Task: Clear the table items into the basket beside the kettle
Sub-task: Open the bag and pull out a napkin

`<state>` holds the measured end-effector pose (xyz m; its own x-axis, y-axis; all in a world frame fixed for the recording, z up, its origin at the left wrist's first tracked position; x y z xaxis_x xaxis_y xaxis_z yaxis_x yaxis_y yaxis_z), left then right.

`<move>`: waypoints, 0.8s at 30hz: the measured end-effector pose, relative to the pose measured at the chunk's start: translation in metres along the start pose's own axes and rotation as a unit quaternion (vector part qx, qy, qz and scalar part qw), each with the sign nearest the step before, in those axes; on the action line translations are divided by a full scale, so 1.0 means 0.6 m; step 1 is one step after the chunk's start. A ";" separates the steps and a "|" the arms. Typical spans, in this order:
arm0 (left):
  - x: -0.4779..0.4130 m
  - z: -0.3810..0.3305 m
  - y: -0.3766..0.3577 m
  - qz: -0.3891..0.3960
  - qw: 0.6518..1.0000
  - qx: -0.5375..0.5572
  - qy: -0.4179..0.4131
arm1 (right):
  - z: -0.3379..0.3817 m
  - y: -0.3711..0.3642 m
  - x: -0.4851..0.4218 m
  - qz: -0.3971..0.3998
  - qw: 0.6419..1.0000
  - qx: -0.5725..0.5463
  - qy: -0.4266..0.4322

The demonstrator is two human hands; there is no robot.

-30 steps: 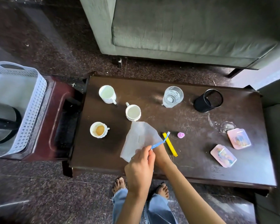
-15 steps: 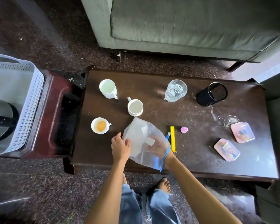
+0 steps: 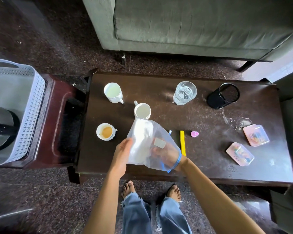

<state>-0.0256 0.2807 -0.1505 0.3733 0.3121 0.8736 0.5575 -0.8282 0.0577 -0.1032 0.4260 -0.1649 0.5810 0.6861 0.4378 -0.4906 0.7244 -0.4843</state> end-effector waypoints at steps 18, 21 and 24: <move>0.018 -0.039 -0.017 0.063 0.997 -0.038 -0.009 | 0.089 -0.028 -0.020 -0.017 0.977 0.202 0.066; 0.016 -0.039 -0.015 0.069 0.996 -0.046 -0.013 | 0.085 -0.038 -0.022 -0.012 0.982 0.180 0.046; 0.018 -0.043 -0.021 0.084 0.994 -0.059 -0.024 | 0.087 -0.031 -0.009 -0.009 0.983 0.182 0.024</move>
<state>-0.0476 0.2825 -0.1297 0.4905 0.1850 0.8516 0.3954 -0.9181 -0.0283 -0.1310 0.4121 -0.1189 0.6176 0.6753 0.4032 -0.6744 0.7185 -0.1703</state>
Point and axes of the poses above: each hand's wrist, its own x-axis away from the middle knuckle, its own y-axis out of the back of the hand, z = x × y, the point moved 9 cm from there along -x, towards the middle knuckle, and after that the axes turned 11 degrees about y, right-handed, at the moved point
